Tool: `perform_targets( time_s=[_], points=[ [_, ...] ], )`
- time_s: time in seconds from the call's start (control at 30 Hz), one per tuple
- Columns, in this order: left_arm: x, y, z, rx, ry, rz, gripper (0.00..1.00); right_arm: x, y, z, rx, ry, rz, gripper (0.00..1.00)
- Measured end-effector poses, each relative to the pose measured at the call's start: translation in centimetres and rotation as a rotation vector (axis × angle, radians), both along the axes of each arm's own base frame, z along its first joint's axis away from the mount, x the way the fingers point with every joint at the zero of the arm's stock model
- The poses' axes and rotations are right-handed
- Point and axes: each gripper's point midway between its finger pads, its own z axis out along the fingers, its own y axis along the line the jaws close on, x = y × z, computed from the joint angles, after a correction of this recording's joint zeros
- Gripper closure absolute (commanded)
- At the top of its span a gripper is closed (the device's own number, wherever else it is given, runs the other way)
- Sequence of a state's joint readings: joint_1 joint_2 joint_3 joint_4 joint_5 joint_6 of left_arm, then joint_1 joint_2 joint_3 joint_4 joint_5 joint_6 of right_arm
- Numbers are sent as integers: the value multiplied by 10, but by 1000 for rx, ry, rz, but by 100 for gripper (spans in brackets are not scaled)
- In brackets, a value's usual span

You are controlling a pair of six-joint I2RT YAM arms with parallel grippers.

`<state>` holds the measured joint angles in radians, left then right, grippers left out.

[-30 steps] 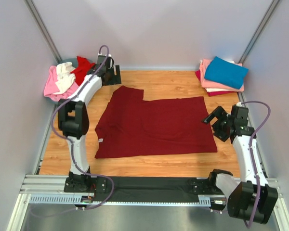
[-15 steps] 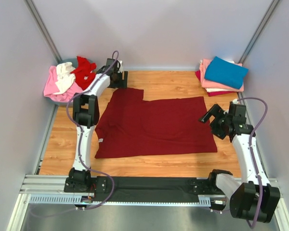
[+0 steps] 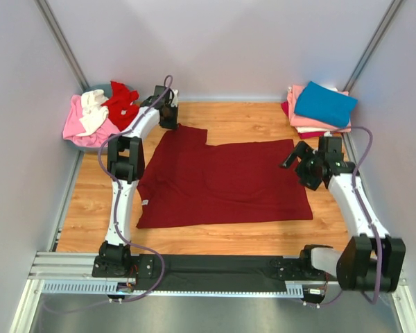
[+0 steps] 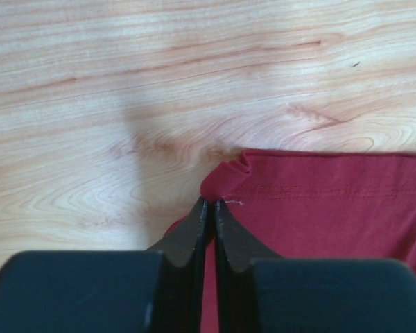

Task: Fold and stack the t-shirts
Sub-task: Fold the tshirt

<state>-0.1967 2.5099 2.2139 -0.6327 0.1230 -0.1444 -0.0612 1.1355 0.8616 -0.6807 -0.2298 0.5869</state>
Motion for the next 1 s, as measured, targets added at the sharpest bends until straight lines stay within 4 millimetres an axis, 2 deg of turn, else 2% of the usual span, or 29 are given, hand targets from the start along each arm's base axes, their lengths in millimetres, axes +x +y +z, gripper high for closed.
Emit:
perform_targets(
  time_s=[0.03, 0.17, 0.2, 0.3, 0.4, 0.5, 0.6, 0.77, 0.9, 1.0],
  points=[
    [0, 0, 0, 0, 0, 0, 96, 10, 2, 1, -11, 5, 5, 1],
    [0, 0, 0, 0, -1, -1, 100, 65, 0, 4, -54, 22, -10, 14],
    [0, 0, -2, 0, -4, -1, 100, 82, -3, 4, -70, 28, -25, 21],
    [0, -1, -2, -7, -24, -3, 100, 135, -17, -5, -130, 51, -74, 31],
    [-4, 0, -2, -9, -38, -3, 100, 183, -28, -15, -179, 58, -109, 35],
    [-5, 1, -3, -10, -44, -2, 100, 215, -37, -31, -221, 87, -132, 37],
    [-4, 0, -2, -10, -45, -2, 100, 234, -44, -51, -252, 126, -148, 39],
    [-4, 0, -2, -10, -46, -3, 100, 253, -53, -81, -307, 190, -163, 41],
    [-4, 0, -2, -10, -46, -3, 100, 253, -57, -101, -331, 237, -165, 44],
    [-4, 0, -2, -11, -46, -3, 100, 248, -59, -107, -346, 263, -165, 47]
  ],
)
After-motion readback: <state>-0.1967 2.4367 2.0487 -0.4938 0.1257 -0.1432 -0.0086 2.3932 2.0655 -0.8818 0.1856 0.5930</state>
